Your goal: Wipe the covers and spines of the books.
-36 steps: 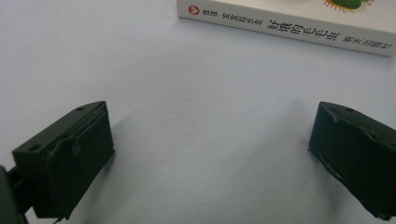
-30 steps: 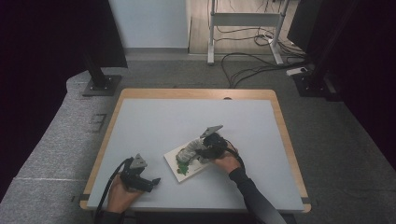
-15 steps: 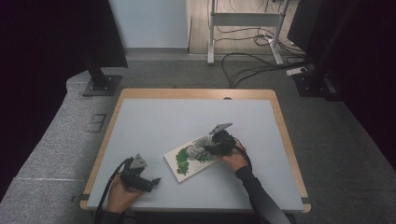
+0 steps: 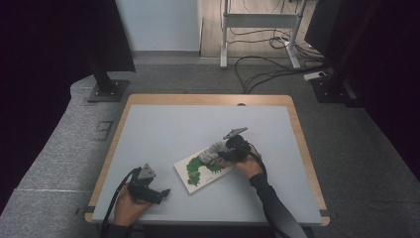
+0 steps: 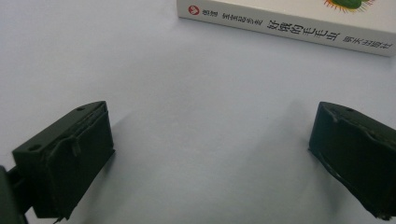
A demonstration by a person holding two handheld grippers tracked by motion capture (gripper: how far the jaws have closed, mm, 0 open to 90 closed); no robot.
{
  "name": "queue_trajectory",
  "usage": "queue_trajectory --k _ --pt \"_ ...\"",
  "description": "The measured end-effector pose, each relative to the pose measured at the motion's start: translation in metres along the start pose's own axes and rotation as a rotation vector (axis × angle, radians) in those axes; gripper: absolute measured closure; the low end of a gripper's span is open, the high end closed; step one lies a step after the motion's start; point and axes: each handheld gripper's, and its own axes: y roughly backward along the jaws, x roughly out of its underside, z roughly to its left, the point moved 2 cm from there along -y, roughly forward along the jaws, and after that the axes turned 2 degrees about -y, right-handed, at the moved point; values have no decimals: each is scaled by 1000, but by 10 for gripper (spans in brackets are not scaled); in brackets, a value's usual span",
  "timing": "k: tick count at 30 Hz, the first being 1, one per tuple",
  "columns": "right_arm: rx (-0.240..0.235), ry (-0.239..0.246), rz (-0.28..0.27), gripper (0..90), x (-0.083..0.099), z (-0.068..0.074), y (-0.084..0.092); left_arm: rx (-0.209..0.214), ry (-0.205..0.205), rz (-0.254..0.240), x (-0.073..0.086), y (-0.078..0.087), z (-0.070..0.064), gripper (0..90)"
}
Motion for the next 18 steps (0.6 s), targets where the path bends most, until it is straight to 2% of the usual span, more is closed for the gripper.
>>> queue_trajectory --k 10,18 --pt "17 11 14 555 -17 -4 -13 0 2 -1 0 0 0 0" --pt "14 -3 19 554 -27 -6 -22 1 -1 1 0 0 0 0"
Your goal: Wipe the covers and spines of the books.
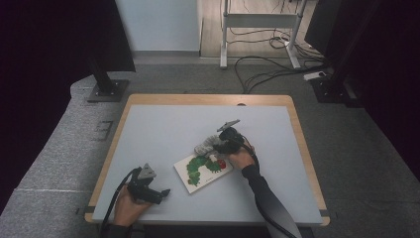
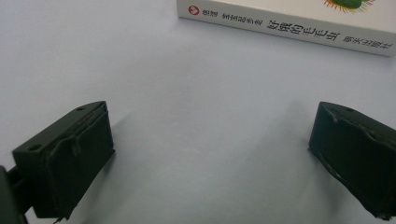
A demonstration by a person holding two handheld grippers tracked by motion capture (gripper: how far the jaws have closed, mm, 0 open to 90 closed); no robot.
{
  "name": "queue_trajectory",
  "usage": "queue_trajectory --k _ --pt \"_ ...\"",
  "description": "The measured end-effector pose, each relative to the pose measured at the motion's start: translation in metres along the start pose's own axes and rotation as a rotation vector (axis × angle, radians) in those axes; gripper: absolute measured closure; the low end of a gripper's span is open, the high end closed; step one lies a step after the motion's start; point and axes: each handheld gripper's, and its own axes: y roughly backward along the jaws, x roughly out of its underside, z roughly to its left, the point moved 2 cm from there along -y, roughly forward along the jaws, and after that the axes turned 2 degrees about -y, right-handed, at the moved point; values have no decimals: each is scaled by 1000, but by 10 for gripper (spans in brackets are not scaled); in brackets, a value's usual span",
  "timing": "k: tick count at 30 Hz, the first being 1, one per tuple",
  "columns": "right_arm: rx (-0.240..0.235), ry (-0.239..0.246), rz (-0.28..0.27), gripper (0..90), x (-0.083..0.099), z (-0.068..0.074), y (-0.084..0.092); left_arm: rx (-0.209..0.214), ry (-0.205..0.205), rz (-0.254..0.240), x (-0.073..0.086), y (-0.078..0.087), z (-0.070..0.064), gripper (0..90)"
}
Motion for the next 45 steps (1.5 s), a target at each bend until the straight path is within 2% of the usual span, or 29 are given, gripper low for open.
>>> queue_trajectory --k 4,10,19,24,45 --pt "9 8 -2 553 -3 1 -2 -1 0 0 0 0 0 0" --pt "18 54 6 551 -6 10 -2 -1 0 0 0 0 0 0" --pt "-34 130 9 549 -14 42 -8 -1 -1 1 0 0 0 0" --pt "-65 153 6 549 -17 59 -12 -1 2 -1 0 0 0 0" --pt "-148 250 -7 548 -28 112 -23 -1 1 -1 0 0 0 0"
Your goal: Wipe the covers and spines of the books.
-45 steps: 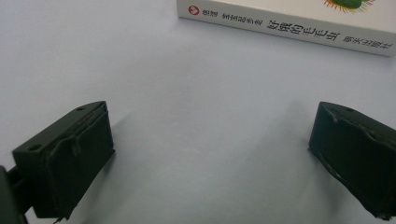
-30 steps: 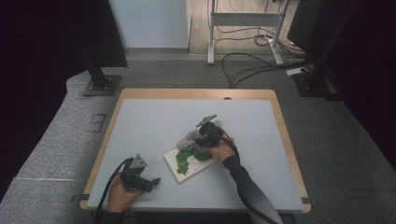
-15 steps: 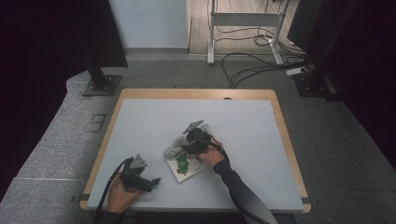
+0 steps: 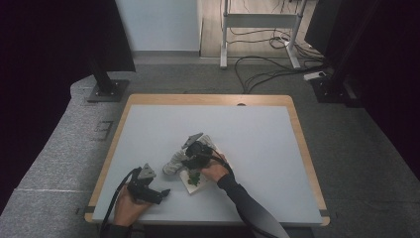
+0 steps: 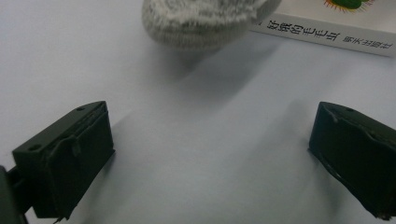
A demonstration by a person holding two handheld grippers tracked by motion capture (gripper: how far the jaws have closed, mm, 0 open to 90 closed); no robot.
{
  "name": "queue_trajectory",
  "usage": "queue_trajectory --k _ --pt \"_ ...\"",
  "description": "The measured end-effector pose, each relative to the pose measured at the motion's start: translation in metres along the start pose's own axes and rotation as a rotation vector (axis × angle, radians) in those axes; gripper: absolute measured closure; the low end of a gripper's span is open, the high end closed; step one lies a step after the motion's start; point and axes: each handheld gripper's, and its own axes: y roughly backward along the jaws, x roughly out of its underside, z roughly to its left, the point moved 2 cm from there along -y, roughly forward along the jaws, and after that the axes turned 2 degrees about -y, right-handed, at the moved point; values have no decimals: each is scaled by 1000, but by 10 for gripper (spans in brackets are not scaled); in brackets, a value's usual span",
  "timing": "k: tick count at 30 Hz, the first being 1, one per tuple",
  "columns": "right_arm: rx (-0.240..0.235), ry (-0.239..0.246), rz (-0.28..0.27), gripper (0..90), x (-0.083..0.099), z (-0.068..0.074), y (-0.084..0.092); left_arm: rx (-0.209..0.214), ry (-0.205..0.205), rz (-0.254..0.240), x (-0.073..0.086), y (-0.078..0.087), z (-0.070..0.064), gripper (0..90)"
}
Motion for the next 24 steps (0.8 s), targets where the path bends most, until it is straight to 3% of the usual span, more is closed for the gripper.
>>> queue_trajectory --k 15,24 --pt "-17 49 1 542 -13 22 -10 0 -1 2 0 0 0 0" --pt "-15 52 -10 545 -12 24 -11 0 -1 2 0 0 0 0"
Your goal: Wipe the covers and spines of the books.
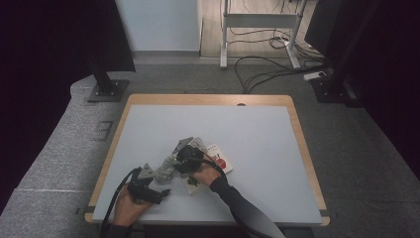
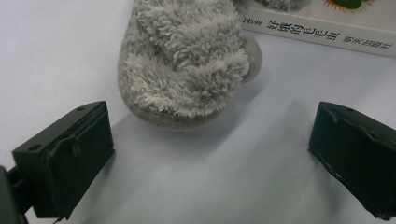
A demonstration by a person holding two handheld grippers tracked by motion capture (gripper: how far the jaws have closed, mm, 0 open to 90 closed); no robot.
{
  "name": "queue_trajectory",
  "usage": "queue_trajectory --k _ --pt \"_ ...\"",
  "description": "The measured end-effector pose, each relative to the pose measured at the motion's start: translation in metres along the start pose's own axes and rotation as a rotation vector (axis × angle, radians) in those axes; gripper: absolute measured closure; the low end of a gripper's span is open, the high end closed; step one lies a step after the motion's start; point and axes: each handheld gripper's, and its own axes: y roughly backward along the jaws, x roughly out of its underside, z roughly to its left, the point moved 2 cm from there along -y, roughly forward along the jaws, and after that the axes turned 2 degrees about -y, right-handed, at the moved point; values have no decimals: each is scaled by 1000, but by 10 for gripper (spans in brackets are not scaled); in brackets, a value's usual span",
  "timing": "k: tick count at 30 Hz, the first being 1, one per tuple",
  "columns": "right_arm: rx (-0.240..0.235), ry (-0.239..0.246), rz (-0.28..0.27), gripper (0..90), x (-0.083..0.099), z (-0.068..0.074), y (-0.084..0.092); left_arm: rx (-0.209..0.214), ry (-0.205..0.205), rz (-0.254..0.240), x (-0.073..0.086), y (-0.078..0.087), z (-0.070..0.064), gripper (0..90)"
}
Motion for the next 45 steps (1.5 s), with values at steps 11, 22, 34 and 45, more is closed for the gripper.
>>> queue_trajectory --k 11,22,34,45 --pt "-1 -24 -16 553 1 -7 12 1 -1 -1 0 0 0 0" --pt "35 -37 -49 552 8 -21 46 0 0 0 0 0 0 0" --pt "75 -94 -64 552 27 -41 76 0 0 0 0 0 0 0" --pt "110 -122 -68 552 48 -54 98 0 -1 -1 0 0 0 0"
